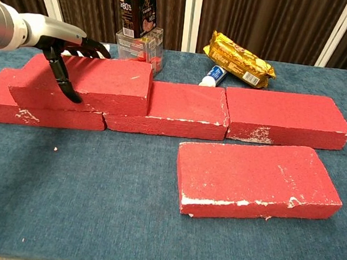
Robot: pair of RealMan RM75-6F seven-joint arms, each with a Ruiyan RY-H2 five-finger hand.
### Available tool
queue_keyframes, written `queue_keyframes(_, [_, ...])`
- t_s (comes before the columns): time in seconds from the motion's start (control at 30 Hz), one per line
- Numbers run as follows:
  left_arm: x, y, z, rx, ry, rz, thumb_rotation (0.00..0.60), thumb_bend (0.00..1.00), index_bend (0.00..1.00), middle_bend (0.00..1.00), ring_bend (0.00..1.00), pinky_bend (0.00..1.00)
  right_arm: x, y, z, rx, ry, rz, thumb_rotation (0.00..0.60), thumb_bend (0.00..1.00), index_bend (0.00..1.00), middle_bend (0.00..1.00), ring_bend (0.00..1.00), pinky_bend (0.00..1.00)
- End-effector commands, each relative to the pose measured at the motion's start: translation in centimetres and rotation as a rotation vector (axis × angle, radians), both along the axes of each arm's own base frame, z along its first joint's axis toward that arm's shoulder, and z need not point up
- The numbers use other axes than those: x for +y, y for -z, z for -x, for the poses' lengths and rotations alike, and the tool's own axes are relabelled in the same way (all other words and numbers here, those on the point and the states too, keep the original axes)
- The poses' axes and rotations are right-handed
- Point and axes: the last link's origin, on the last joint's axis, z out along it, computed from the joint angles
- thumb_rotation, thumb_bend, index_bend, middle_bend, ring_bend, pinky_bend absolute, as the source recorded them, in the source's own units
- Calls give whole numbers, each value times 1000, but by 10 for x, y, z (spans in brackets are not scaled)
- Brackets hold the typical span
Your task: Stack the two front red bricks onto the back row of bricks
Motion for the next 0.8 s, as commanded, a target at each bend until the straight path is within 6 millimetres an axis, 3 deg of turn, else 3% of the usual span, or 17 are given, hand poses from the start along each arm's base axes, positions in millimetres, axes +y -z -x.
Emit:
queue_keyframes(0.03, [0,-1,0,-4,-2,-1,600,20,0,32,0,0,0,0,0,0,1,0,600,0,0,0,0,0])
queue_keyframes(0.8, [-4,-9,-7,-21,16,6,600,18,0,0,0,0,1,-3,-1,5,7,1,600,0,0,0,0,0])
